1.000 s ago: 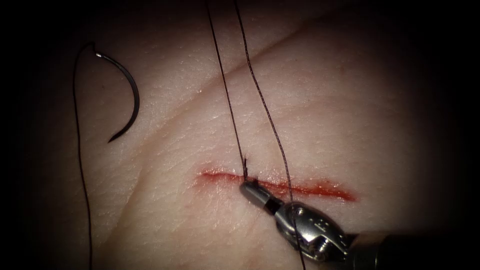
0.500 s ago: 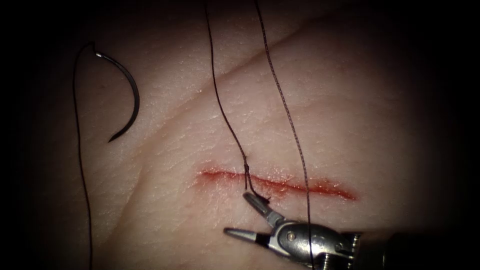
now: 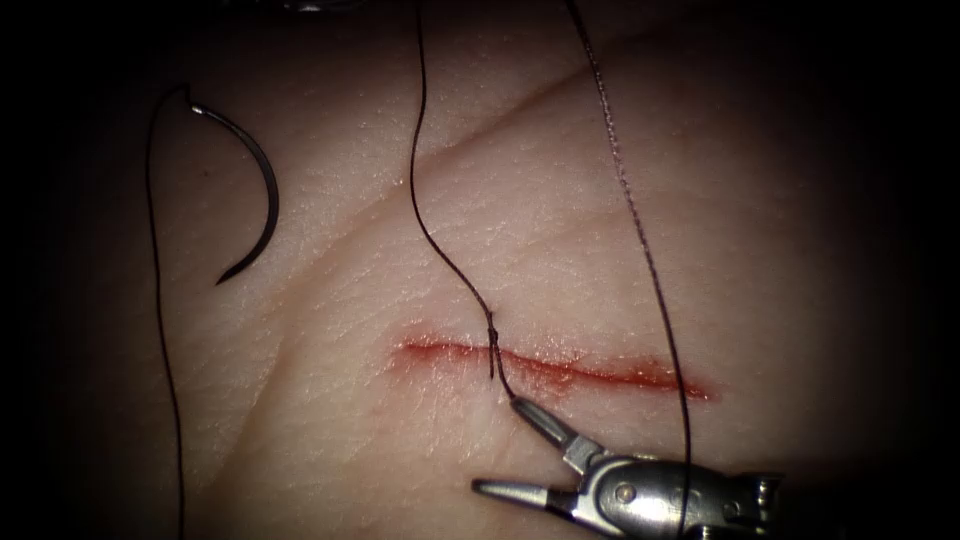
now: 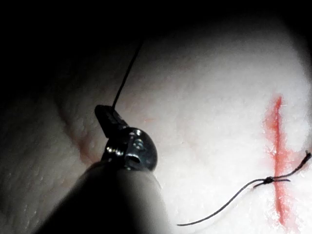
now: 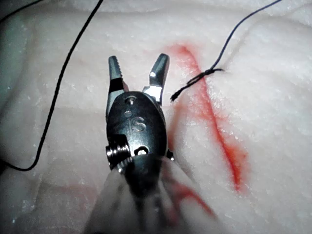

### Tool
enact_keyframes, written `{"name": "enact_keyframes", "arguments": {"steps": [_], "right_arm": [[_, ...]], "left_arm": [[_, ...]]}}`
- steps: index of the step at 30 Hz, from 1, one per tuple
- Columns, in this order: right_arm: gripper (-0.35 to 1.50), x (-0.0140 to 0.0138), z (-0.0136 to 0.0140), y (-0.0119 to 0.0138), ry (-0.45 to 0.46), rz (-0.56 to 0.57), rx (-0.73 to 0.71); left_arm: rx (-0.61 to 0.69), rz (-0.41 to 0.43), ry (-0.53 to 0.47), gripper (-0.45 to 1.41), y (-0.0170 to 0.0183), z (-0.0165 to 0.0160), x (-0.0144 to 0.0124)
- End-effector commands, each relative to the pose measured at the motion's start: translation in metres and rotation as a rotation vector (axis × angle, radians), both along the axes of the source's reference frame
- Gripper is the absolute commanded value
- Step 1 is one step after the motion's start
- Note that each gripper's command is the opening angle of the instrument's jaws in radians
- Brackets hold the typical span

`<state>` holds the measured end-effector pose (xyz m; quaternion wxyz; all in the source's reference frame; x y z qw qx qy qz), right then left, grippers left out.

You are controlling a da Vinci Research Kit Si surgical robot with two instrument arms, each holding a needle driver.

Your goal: Wound Closure

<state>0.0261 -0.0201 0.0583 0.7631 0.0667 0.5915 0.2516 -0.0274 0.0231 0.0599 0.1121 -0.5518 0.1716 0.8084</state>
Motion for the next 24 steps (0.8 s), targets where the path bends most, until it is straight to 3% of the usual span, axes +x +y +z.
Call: {"name": "enact_keyframes", "arguments": {"steps": [1,5,11,16,24], "right_arm": [[1.38,0.0004,0.0004,0.0008,-0.002,-0.001,0.009],[1.41,0.0007,0.0024,0.0037,-0.052,-0.002,0.03],[1.46,0.0014,0.0059,0.0056,-0.109,-0.007,0.038],[1.48,0.003,0.0071,0.0067,-0.133,-0.023,0.049],[1.48,0.0045,0.008,0.0073,-0.139,-0.029,0.066]], "left_arm": [[0.004,-0.001,-0.008,-0.45,-0.0004,-0.0003,-0.0008],[0.022,0.013,-0.04,-0.45,-0.003,-0.0045,-0.0019],[0.047,0.044,-0.025,-0.45,-0.0054,-0.0096,-0.0032],[0.076,0.09,-0.013,-0.45,-0.007,-0.0139,-0.0045],[0.08,0.109,-0.018,-0.45,-0.0084,-0.0178,-0.0057]]}}
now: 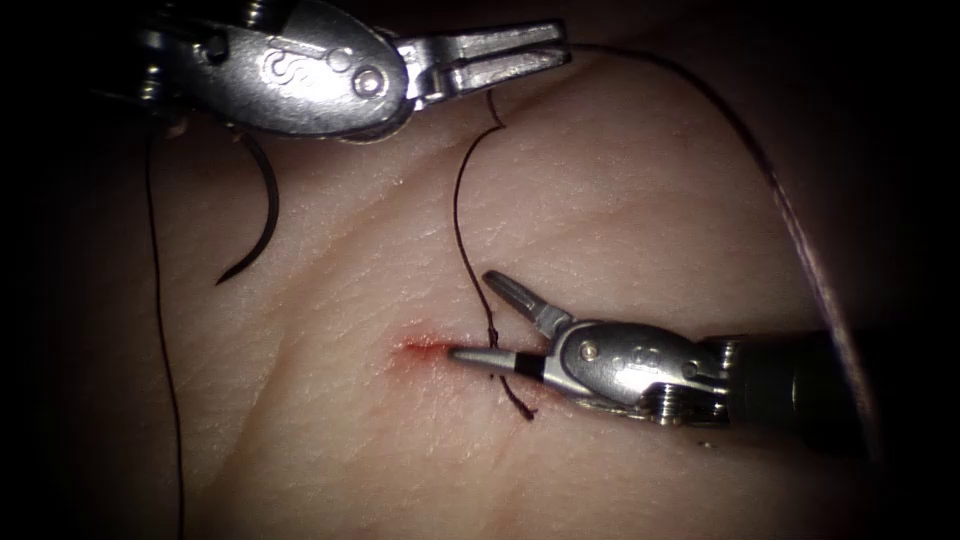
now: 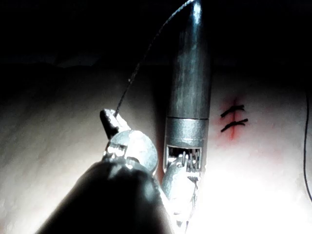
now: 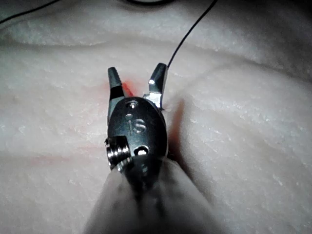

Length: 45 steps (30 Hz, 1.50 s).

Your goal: Wound Closure

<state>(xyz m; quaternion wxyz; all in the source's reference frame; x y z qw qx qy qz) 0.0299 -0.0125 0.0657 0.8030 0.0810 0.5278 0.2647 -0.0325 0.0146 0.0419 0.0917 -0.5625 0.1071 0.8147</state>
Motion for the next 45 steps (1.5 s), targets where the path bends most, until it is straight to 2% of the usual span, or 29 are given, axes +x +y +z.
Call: {"name": "enact_keyframes", "arguments": {"steps": [1,16,26,34,45], "right_arm": [[1.48,0.0007,0.0009,-0.0001,0.001,-0.001,0.007],[1.48,0.0016,0.0023,0.0005,0.003,-0.002,0.009],[1.48,0.0027,0.0034,0.0009,0.014,-0.004,0.003],[1.48,0.0044,0.0035,0.0007,0.025,-0.008,0.0],[1.45,0.0052,0.0034,0.0007,0.035,-0.009,-0.002]], "left_arm": [[-0.002,-0.001,0.0,-0.45,-0.0001,-0.0002,-0.0007],[-0.023,0.013,-0.005,-0.45,-0.0016,-0.007,-0.0029],[-0.029,0.014,-0.006,-0.45,-0.0017,-0.0073,-0.0032],[-0.03,0.016,-0.009,-0.45,-0.0017,-0.0069,-0.0031],[-0.032,0.017,-0.01,-0.45,-0.0018,-0.007,-0.0031]]}}
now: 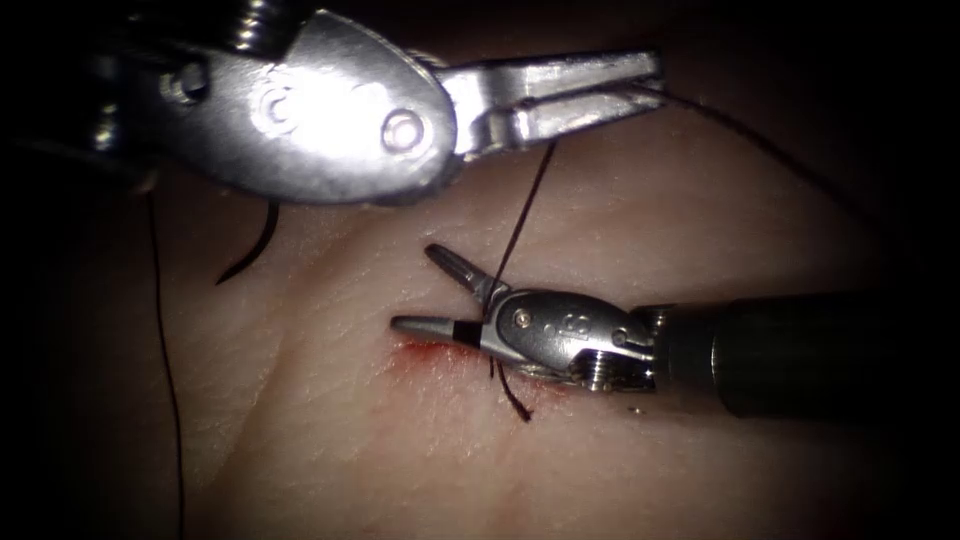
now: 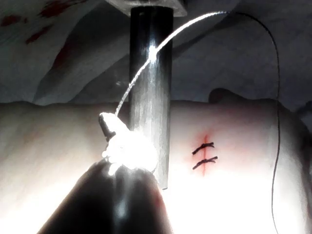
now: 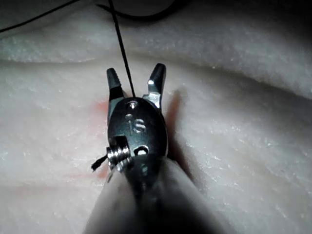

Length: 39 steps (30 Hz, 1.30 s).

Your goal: Wound Closure

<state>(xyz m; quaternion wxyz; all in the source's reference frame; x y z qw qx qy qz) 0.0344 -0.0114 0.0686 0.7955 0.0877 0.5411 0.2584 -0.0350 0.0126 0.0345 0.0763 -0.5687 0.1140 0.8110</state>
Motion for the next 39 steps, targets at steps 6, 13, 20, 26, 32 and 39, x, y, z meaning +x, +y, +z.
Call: {"name": "enact_keyframes", "arguments": {"steps": [6,13,20,26,32,39], "right_arm": [[1.11,0.0008,0.0003,-0.0003,0.019,0.027,-0.011],[-0.35,0.0003,0.0001,-0.0004,0.044,0.011,-0.012],[-0.35,-0.0012,-0.001,-0.0005,0.05,-0.007,-0.053],[1.15,-0.0048,-0.0023,-0.0008,0.062,-0.004,-0.052],[1.15,-0.0087,-0.0031,-0.0014,0.055,0.007,-0.057],[1.03,-0.0123,-0.0034,-0.0017,0.052,0.012,-0.061]], "left_arm": [[-0.002,0.001,-0.003,-0.45,0.0,0.0001,-0.0005],[-0.003,0.005,-0.008,-0.45,-0.0002,-0.0006,-0.0004],[-0.004,0.01,-0.014,-0.45,-0.0003,-0.0005,0.0002],[-0.005,0.021,0.021,-0.45,-0.0018,0.0009,0.004],[-0.034,0.042,0.071,-0.45,-0.0049,0.0047,0.0094],[-0.071,0.141,0.124,-0.45,-0.0115,0.0095,0.0142]]}}
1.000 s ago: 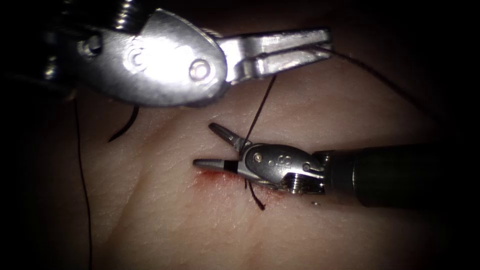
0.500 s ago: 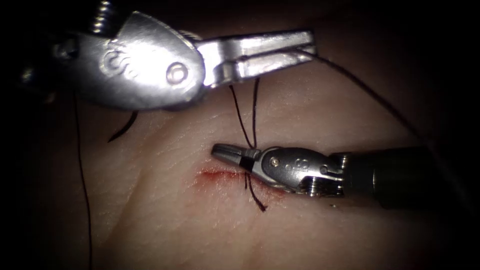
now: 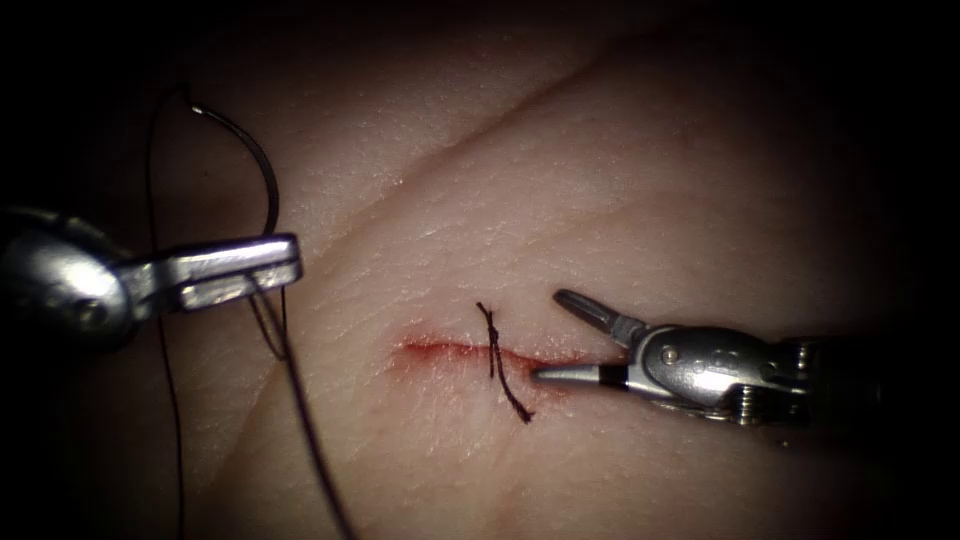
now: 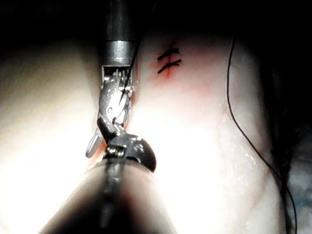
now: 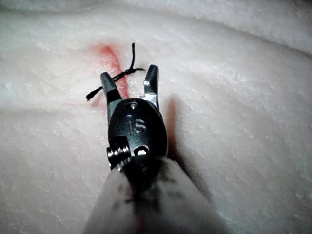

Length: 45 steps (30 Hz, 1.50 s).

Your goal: Wound Closure

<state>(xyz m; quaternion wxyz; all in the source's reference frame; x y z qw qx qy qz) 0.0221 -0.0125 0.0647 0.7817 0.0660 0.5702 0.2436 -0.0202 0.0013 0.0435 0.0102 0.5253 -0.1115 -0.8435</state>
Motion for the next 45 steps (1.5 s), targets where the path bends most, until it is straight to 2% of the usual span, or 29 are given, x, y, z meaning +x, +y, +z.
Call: {"name": "enact_keyframes", "arguments": {"steps": [1,5,7,8,13,17,22,23,27,28,29,30,32,33,37,45], "right_arm": [[1.01,-0.0003,0.0006,-0.0006,-0.001,-0.002,0.003],[0.84,-0.0012,0.0005,-0.0008,0.003,-0.01,0.002],[0.79,-0.0014,0.0005,-0.001,0.004,-0.012,0.0],[0.74,-0.0015,0.0006,-0.0013,0.005,-0.014,-0.002],[0.69,-0.0013,0.001,-0.0016,0.005,-0.01,-0.008],[0.69,-0.0009,0.0013,-0.0018,0.001,-0.01,-0.011],[0.67,-0.0007,0.0016,-0.002,-0.004,-0.013,-0.013],[0.67,-0.0006,0.0016,-0.002,-0.004,-0.013,-0.013],[0.67,-0.0006,0.0016,-0.002,-0.007,-0.018,-0.012],[0.69,-0.0005,0.0016,-0.002,-0.007,-0.017,-0.012],[0.69,-0.0005,0.0016,-0.002,-0.008,-0.016,-0.012],[0.73,-0.0004,0.0016,-0.002,-0.008,-0.015,-0.011],[0.78,-0.0001,0.0016,-0.002,-0.009,-0.013,-0.012],[0.81,0.0001,0.0016,-0.002,-0.011,-0.015,-0.011],[0.83,0.0002,0.0014,-0.0021,-0.016,-0.018,-0.01],[0.83,0.0001,0.0014,-0.0023,-0.017,-0.021,-0.009]], "left_arm": [[0.023,0.012,0.005,-0.45,-0.0013,0.0008,-0.0003],[0.049,0.043,0.038,-0.45,-0.0055,0.0012,0.001],[0.059,0.038,0.039,-0.45,-0.0073,0.0008,0.0021],[0.062,0.037,0.039,-0.45,-0.0086,0.0002,0.0035],[0.035,-0.027,-0.018,-0.45,-0.0095,-0.0027,0.0069],[-0.025,-0.132,-0.081,-0.45,-0.0084,-0.0063,0.0094],[-0.079,-0.19,-0.102,-0.45,-0.0083,-0.0108,0.0122],[-0.088,-0.192,-0.097,-0.45,-0.0089,-0.0124,0.0135],[-0.061,-0.196,-0.093,-0.43,-0.0105,-0.0129,0.0147],[0.011,-0.215,-0.091,0.22,-0.0109,-0.0122,0.0143],[0.044,-0.225,-0.083,0.73,-0.0111,-0.0116,0.0138],[0.068,-0.224,-0.07,0.96,-0.0113,-0.0109,0.0132],[0.115,-0.224,-0.055,1.26,-0.0116,-0.0091,0.0117],[0.155,-0.217,-0.038,1.35,-0.0116,-0.0077,0.0103],[0.228,-0.204,0.011,1.4,-0.0106,-0.0051,0.0067],[0.317,-0.181,-0.071,1.4,-0.0055,-0.0038,0.0005]]}}
